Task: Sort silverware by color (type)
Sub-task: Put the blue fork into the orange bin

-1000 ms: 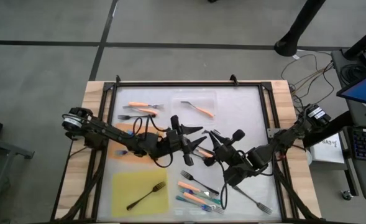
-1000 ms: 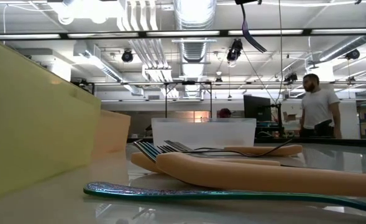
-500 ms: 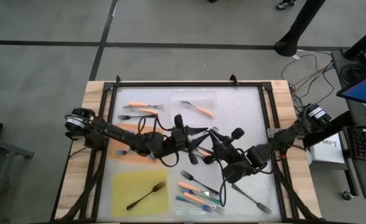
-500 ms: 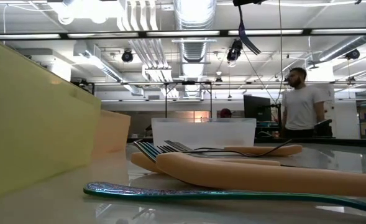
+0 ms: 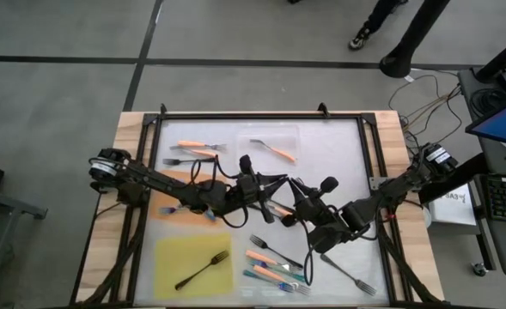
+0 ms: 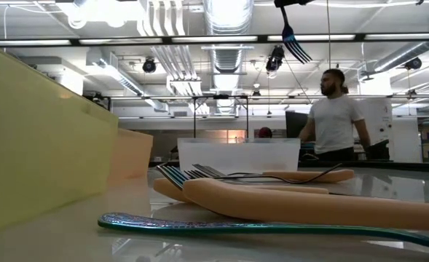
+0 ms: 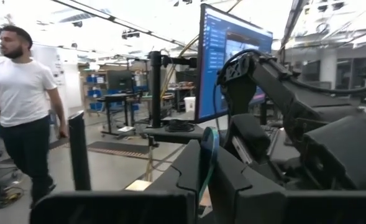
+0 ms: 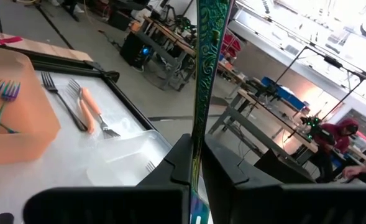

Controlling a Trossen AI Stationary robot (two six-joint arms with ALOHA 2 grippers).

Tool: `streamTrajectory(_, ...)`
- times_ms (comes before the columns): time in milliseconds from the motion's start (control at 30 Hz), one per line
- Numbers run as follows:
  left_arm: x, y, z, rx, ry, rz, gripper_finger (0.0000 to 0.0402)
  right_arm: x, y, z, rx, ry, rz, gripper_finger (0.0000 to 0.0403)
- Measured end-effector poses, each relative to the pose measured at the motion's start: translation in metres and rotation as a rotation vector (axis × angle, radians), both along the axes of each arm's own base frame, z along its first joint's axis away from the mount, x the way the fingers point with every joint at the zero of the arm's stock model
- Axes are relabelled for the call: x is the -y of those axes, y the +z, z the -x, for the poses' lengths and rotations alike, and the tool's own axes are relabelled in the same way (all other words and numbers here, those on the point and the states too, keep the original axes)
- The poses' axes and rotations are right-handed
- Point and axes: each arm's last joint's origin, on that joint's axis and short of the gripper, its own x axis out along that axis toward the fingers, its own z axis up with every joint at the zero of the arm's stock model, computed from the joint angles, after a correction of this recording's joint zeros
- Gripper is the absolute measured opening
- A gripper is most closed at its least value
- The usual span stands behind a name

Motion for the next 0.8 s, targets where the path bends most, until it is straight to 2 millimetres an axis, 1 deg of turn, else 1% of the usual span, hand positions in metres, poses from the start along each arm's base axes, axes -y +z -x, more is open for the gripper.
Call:
streamTrajectory(100,-0.001,-0.001,0.0,-0.029,0.044,-0.016,0.0,0.0,0.0,0.0,-0.024,0.018,0.007,0.0032)
streamTrajectory(267,-0.001,-0.007,-0.001,-0.072,0.056,-0.028,0.0001,-0.001,0.004,0.001,-0.028,0.077,-0.03,0.0085)
streamTrajectory(367,-0.002,-0.007,-0.001,-0.078,0.08,-0.025,0.0001,-0.001,0.004,0.001,-0.026,0.092,-0.044,0.0108)
streamTrajectory(467,-0.002,-0.009,-0.001,-0.097,0.086,-0.03,0.0001,-0.001,0.005,0.002,-0.023,0.095,-0.047,0.0115)
streamTrajectory(567,-0.004,-0.01,0.0,-0.135,0.143,-0.038,0.0001,-0.004,0.007,0.004,-0.019,0.109,-0.051,0.0116)
streamTrajectory(700,-0.008,-0.008,0.006,-0.202,0.278,-0.053,0.0,-0.008,0.014,0.011,-0.001,0.176,-0.098,0.0116)
streamTrajectory(800,-0.012,-0.008,0.013,-0.318,0.44,-0.109,0.0,-0.009,0.019,0.018,0.035,0.22,-0.168,0.0116)
